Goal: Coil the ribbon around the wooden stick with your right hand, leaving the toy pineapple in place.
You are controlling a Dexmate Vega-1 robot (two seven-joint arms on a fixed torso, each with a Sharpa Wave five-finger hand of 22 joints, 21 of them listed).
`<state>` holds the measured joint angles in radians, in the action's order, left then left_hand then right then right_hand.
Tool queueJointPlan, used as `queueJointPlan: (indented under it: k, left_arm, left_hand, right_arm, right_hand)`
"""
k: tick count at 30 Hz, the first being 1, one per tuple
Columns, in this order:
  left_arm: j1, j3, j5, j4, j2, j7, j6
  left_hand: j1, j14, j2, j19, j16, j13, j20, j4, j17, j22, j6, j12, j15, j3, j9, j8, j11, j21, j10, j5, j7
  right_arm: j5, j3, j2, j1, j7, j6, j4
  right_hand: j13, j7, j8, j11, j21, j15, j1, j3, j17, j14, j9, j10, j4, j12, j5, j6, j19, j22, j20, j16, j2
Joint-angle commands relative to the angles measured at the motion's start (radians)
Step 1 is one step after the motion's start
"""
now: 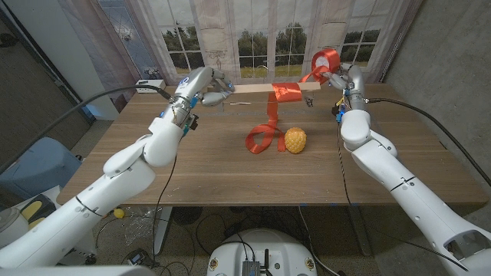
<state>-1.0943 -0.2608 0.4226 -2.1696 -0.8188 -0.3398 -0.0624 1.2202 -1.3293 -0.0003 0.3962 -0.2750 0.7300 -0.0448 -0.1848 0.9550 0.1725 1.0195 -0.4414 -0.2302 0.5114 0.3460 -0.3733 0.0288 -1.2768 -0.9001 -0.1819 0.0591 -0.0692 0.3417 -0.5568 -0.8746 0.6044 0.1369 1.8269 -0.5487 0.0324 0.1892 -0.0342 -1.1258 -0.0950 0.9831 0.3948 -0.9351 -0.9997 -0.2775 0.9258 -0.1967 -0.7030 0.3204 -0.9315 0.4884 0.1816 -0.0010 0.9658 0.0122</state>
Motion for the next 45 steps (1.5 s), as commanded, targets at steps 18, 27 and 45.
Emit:
queueJointPlan:
  k: [18,27,45]
  left_arm:
    - [0.093,-0.046,-0.091,0.1,-0.018,0.089,-0.008]
    - [0.134,-0.075,-0.076,0.133,0.003,0.065,-0.036]
    - [0.212,-0.143,-0.022,0.191,0.054,0.014,-0.177]
  left_hand:
    - [0.112,-0.001,0.118,-0.007,0.002,0.015,-0.047,0.018,0.006,0.004,0.0,0.001,0.001,0.031,0.004,0.004,-0.072,-0.006,-0.091,-0.004,0.002]
    - [0.113,-0.002,0.119,-0.008,0.003,0.019,-0.046,0.018,0.006,0.004,0.0,0.002,0.001,0.032,0.005,0.005,-0.069,-0.008,-0.091,-0.004,0.002]
    - [0.114,-0.007,0.119,-0.008,0.004,0.02,-0.046,0.019,0.006,0.004,0.005,0.006,0.001,0.033,0.007,0.006,-0.07,-0.012,-0.095,-0.004,0.001]
  right_arm:
    - [0.128,0.055,-0.034,0.06,-0.057,-0.107,0.089]
    - [0.231,0.047,-0.045,0.012,-0.026,-0.15,0.143]
    - [0.267,-0.067,-0.005,-0.155,0.084,-0.207,0.179]
  right_hand:
    - [-0.005,-0.016,0.009,0.035,-0.012,-0.09,0.077,0.032,-0.005,0.064,0.004,0.159,0.028,-0.003,-0.015,-0.217,-0.009,0.0,-0.006,0.001,0.09]
    - [-0.007,-0.02,0.012,0.04,-0.014,-0.096,0.07,0.039,-0.011,0.06,0.006,0.162,0.029,-0.005,-0.018,-0.22,-0.01,-0.001,-0.008,-0.003,0.087]
    - [-0.005,-0.021,0.015,0.042,-0.017,-0.097,0.064,0.053,-0.017,0.053,0.006,0.166,0.027,-0.005,-0.023,-0.224,-0.013,-0.001,-0.011,-0.012,0.082]
